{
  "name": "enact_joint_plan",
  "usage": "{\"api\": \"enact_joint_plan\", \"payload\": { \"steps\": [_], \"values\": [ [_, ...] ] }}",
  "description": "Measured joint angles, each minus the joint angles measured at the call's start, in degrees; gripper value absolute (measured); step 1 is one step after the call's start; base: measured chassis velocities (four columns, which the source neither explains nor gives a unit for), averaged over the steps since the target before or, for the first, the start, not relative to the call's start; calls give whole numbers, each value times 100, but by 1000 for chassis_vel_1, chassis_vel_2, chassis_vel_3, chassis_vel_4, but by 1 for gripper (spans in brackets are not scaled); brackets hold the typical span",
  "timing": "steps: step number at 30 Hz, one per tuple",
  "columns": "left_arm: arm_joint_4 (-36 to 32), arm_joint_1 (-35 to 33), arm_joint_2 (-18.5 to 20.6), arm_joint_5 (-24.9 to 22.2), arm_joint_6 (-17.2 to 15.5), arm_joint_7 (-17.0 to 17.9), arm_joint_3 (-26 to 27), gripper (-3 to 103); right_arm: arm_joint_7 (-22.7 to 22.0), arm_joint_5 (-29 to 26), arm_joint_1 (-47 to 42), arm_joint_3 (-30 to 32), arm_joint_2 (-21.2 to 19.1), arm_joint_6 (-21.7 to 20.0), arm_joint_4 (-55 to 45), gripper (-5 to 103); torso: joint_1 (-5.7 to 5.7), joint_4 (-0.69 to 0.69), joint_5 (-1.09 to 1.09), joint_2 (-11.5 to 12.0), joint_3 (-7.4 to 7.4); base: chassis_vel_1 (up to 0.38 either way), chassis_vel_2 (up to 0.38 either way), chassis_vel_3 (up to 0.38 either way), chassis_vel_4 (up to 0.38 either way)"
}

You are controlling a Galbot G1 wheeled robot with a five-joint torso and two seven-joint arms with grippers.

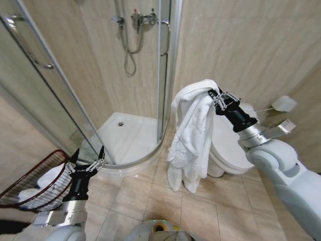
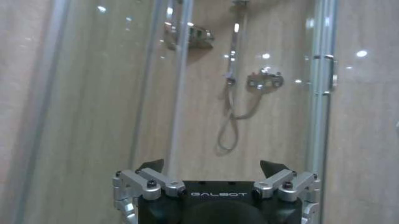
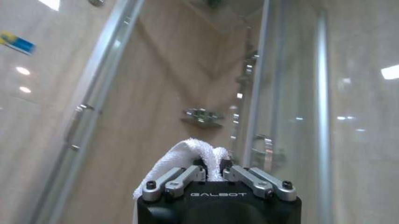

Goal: Discard the used towel into the hamper.

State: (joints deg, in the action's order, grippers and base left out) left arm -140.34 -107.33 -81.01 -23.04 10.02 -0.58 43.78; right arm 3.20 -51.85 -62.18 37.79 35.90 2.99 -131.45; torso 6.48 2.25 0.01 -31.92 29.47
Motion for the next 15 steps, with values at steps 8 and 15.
{"api": "enact_joint_plan", "payload": {
  "steps": [8, 15],
  "values": [
    [0, 0, 0, 0, 0, 0, 0, 100, -92, -312, 97, 62, -160, -103, -423, 10, 0, -1, -1, -1, 0, 111, 108, 112, 112],
    [0, 0, 0, 0, 0, 0, 0, 100, -149, -493, 266, 68, -310, -172, -634, 10, 0, 2, 0, -1, 0, 127, 119, 127, 125]
  ]
}}
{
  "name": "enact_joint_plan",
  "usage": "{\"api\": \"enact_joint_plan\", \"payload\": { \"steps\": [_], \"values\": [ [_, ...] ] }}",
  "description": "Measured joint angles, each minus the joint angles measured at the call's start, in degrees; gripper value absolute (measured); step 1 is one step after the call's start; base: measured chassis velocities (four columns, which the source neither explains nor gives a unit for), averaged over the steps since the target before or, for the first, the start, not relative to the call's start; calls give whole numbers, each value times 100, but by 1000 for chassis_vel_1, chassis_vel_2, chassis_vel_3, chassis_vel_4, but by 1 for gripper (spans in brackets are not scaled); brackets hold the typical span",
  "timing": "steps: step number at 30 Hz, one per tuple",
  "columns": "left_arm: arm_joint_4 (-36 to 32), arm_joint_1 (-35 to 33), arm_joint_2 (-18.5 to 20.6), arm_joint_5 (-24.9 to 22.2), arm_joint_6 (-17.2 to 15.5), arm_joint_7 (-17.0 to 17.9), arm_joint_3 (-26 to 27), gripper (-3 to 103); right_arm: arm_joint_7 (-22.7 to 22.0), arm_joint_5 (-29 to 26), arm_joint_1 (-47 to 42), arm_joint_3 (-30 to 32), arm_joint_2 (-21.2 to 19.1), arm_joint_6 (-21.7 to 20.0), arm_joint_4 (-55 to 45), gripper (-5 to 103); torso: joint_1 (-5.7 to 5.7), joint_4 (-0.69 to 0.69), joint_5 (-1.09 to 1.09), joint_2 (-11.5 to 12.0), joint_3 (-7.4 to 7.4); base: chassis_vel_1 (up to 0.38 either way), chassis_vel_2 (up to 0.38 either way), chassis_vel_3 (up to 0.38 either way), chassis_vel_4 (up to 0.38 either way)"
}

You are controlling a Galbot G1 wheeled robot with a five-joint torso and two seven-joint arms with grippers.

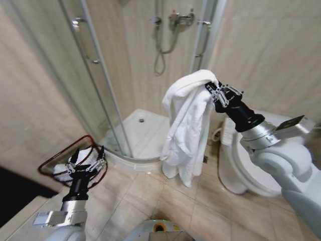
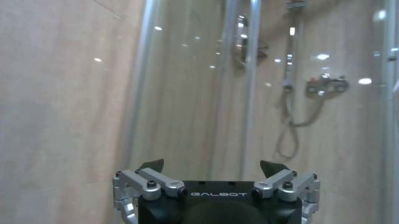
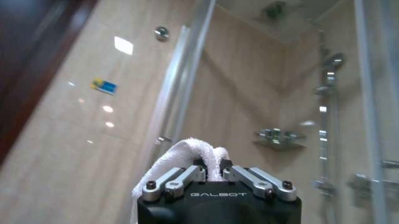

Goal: Discard the used towel into the hamper.

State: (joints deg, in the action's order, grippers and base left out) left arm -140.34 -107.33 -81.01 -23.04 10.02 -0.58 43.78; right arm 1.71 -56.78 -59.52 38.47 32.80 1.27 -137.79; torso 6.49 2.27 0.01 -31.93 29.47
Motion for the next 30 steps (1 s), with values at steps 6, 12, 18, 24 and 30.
{"api": "enact_joint_plan", "payload": {
  "steps": [6, 12, 18, 24, 30],
  "values": [
    [0, 0, 0, 0, 0, 0, 0, 100, -13, -215, 218, 0, -205, -46, -175, 10, 36, 2, -1, -73, 35, 125, 125, 118, 129],
    [0, 0, 0, 0, 0, 0, 0, 100, 7, -388, 471, -65, -427, -64, -199, 10, 109, 1, -1, -232, 122, 59, 55, 59, 63],
    [0, 0, 0, 0, 0, 0, 0, 100, 12, -475, 642, -136, -513, -83, -204, 10, 166, -3, -2, -358, 188, 0, 0, 0, 0],
    [0, 0, 0, 0, 0, 0, 0, 100, 30, -529, 719, -154, -575, -85, -179, 10, 241, 0, 0, -543, 300, 0, 0, 0, 0],
    [0, 0, 0, 0, 0, 0, 0, 100, 44, -545, 722, -140, -573, -75, -151, 10, 316, 0, -1, -705, 387, 0, 0, 0, 0]
  ]
}}
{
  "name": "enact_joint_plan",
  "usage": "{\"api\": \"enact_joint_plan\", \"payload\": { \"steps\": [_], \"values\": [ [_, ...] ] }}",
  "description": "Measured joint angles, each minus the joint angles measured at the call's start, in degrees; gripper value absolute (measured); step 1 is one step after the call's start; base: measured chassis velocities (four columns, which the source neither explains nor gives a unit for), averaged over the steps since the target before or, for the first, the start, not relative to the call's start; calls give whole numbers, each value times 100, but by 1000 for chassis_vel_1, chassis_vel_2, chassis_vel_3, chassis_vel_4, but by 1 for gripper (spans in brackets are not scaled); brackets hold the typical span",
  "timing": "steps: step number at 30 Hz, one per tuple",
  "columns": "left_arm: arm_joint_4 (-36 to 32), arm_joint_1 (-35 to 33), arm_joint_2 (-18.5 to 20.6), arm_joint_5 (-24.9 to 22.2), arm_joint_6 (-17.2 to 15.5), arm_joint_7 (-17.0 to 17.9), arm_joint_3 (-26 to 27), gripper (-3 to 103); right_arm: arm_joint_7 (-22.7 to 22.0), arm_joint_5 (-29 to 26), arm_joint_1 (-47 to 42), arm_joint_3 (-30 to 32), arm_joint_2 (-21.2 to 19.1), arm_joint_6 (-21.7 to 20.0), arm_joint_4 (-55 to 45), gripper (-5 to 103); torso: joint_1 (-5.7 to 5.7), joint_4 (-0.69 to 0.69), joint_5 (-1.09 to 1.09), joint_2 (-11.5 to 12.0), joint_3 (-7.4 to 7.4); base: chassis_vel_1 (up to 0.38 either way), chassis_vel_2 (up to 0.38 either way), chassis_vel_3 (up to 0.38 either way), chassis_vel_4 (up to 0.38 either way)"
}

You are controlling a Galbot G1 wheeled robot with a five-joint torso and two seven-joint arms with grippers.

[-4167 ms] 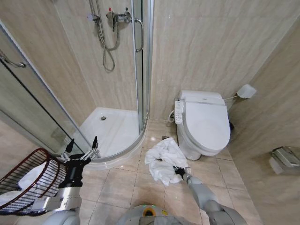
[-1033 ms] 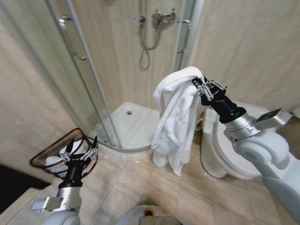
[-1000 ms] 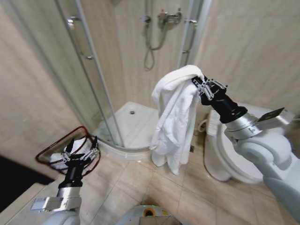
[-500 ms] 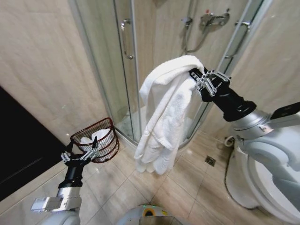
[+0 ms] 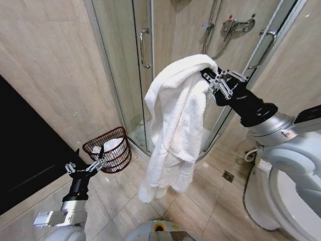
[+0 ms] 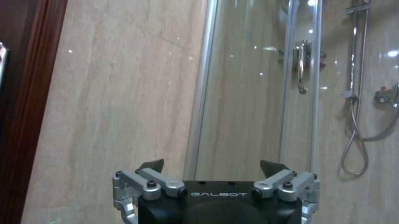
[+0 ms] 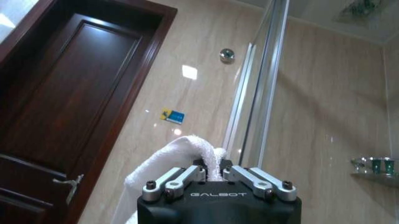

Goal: Discard the used towel into the hamper.

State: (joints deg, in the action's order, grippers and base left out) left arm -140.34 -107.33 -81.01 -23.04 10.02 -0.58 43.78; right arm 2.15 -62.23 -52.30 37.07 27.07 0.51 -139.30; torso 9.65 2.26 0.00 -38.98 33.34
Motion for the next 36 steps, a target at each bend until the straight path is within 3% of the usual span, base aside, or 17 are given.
{"api": "enact_joint_plan", "payload": {
  "steps": [20, 36],
  "values": [
    [0, 0, 0, 0, 0, 0, 0, 100, -1, -6, -118, 68, 71, 38, -3, 10, 231, 0, 1, -514, 282, 0, 0, 0, 0],
    [0, 0, 0, 0, 0, 0, 0, 100, -140, -21, -188, 186, 209, 42, -85, 10, 348, 1, 1, -762, 411, 0, 0, 0, 0]
  ]
}}
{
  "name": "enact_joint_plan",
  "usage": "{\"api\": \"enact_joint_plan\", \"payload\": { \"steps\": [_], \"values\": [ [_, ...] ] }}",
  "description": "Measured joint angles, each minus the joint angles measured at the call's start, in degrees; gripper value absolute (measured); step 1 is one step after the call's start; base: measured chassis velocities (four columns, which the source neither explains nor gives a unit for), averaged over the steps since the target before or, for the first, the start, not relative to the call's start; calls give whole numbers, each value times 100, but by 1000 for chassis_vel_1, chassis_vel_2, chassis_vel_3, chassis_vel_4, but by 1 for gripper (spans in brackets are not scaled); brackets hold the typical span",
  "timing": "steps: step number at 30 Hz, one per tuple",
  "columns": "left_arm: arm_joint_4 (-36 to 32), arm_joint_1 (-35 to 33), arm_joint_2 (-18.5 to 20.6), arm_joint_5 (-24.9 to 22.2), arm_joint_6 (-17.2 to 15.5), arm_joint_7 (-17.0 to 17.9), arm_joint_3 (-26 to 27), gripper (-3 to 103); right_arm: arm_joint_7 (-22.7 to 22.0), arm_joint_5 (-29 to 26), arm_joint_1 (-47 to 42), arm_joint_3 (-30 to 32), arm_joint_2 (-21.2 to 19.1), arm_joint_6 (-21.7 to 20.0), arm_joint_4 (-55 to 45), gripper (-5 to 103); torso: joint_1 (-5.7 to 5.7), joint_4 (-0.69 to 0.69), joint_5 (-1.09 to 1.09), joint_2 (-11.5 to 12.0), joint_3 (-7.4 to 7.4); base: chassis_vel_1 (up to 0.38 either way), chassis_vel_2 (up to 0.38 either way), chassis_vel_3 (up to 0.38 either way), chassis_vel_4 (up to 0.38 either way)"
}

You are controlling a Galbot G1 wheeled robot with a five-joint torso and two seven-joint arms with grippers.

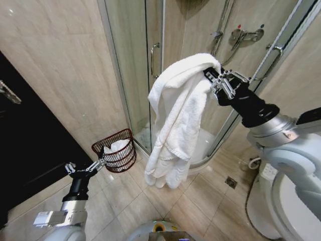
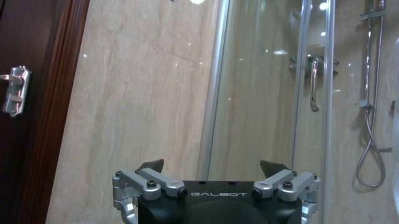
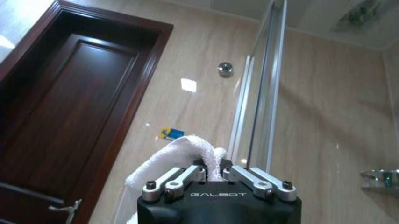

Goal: Discard the used towel into the hamper.

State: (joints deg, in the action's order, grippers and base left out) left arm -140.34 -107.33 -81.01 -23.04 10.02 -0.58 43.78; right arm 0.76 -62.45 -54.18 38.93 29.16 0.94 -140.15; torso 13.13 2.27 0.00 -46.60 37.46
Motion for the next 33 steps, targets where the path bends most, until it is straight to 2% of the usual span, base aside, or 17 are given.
{"api": "enact_joint_plan", "payload": {
  "steps": [14, 33],
  "values": [
    [0, 0, 0, 0, 0, 0, 0, 100, -31, -143, -277, 529, 35, -10, 37, 10, 27, -1, 0, -55, 27, 0, 0, 0, 0],
    [0, 0, 0, 0, 0, 0, 0, 100, -32, -163, -335, 612, 31, -11, 7, 10, 221, 0, 0, -470, 244, 0, 0, 0, 0]
  ]
}}
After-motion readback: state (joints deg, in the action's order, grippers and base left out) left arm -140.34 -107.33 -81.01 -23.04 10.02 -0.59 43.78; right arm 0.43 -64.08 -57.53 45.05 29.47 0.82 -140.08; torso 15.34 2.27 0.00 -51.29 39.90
